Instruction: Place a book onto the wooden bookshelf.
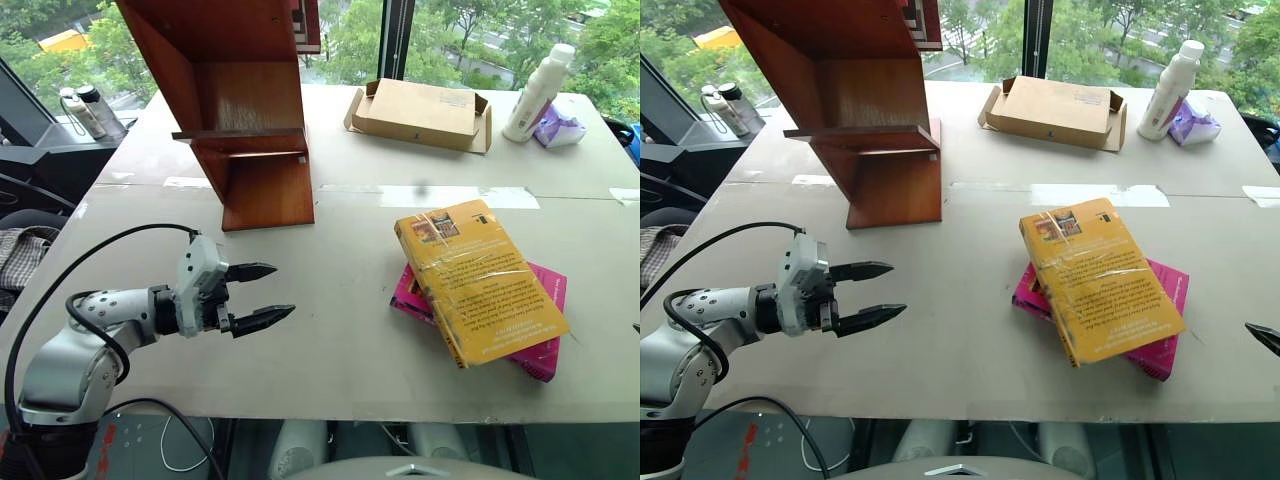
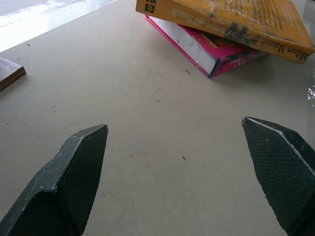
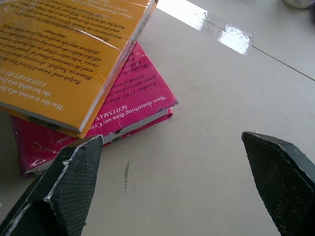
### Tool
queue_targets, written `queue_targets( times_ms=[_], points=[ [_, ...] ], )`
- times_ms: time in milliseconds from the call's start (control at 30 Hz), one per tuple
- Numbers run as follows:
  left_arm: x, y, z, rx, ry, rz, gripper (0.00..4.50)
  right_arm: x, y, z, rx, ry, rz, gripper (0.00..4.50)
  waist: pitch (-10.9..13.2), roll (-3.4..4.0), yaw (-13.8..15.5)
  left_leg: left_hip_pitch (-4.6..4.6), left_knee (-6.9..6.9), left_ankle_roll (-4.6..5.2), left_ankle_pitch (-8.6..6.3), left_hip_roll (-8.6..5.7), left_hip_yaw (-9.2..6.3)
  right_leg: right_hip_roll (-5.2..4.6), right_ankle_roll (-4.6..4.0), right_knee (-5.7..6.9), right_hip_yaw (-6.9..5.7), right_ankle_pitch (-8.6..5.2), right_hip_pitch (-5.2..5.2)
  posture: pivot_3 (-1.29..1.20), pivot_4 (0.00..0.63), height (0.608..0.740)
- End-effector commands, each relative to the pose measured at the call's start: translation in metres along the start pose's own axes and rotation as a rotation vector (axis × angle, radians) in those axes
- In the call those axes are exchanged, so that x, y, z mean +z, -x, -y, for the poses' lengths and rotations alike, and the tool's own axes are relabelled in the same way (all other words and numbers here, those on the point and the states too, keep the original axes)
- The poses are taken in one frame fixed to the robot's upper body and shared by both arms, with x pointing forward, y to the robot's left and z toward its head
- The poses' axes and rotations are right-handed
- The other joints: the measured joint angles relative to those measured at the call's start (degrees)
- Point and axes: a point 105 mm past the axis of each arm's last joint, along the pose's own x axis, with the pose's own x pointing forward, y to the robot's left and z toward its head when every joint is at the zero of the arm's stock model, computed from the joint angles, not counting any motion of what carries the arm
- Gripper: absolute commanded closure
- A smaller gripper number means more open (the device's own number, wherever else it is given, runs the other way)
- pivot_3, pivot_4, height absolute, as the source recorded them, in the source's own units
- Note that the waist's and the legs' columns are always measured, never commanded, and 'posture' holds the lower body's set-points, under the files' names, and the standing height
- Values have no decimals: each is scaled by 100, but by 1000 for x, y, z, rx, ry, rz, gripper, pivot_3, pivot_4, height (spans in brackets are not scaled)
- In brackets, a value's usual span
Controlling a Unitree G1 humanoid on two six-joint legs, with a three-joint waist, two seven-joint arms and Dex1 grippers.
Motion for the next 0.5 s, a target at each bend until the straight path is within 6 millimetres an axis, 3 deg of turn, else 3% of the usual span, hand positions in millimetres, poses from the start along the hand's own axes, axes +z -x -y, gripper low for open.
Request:
queue_targets(
  times_ms=[33, 133, 267, 400, 500],
  points=[
    [28, -4, -4, 15, -85, 86, 20, 17, -13, -4, -17, 38, 62, 0, 0, 0, 5, 0, 0, 0, 0, 0, 0, 0, 0, 0, 0, 0, 0, 0, 150, 733],
    [58, -19, 3, -37, -125, 204, 20, 46, -38, -18, -18, 29, 147, 0, 1, -3, 42, -1, 9, 0, 1, 2, -7, 5, 3, 7, -5, 0, 1, 0, 150, 733],
    [63, -27, 15, -96, -169, 214, 20, 65, -59, -30, 15, -50, 131, 0, -5, 6, 37, 6, 9, 0, 1, 0, 4, 8, -2, 17, 1, 4, 3, 0, 150, 733],
    [71, -29, 33, -197, -210, 232, 0, 71, -82, -38, 15, -55, 53, 1265, 0, -4, 52, -4, 5, 0, 1, 1, -1, 35, -3, 7, 3, 4, -1, 0, 150, 733],
    [70, -27, 44, -273, -217, 210, 0, 65, -100, -36, -41, 26, -54, 2484, 0, -4, 55, -4, 5, 0, 1, 0, -1, 37, -3, 5, 3, 4, 0, 0, 150, 733]
  ],
)
